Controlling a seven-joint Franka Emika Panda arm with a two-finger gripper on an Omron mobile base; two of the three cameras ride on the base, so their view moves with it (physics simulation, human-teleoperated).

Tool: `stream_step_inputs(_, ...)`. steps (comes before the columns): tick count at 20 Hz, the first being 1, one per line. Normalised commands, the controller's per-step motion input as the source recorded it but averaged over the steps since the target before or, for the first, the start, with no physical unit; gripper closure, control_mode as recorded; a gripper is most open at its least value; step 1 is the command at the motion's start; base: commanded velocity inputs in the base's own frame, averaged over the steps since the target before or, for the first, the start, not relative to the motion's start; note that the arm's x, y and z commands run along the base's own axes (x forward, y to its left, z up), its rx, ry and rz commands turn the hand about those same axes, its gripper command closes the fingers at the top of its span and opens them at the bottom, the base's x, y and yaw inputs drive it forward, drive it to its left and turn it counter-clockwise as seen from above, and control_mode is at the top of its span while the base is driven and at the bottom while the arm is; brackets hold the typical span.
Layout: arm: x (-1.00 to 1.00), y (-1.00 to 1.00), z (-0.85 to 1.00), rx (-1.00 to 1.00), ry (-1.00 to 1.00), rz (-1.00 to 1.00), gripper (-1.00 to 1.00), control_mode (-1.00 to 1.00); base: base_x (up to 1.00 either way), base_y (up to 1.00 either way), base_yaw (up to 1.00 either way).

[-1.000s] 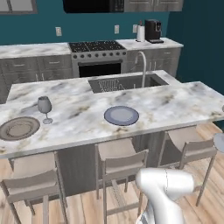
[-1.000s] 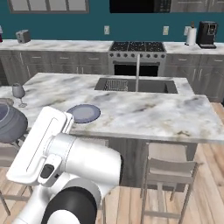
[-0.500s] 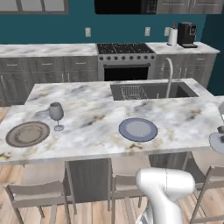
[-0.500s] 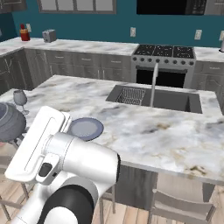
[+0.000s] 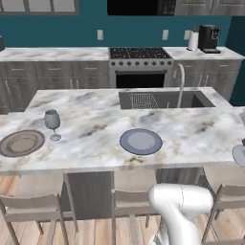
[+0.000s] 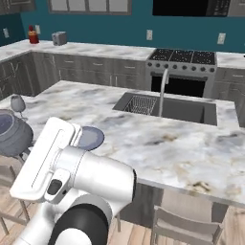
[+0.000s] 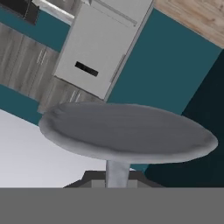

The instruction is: Retrieve the wine glasses from the counter and place one next to each plate.

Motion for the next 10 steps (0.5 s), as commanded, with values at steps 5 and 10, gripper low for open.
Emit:
stream_step_inputs(5, 0.00, 0.00, 0.00, 0.00, 0.00, 0.00, 1.00, 1.00, 0.24, -0.32, -0.57)
stream_step_inputs(10, 0.00, 0.00, 0.00, 0.00, 0.00, 0.00, 1.00, 1.00, 0.57, 0.53, -0.35)
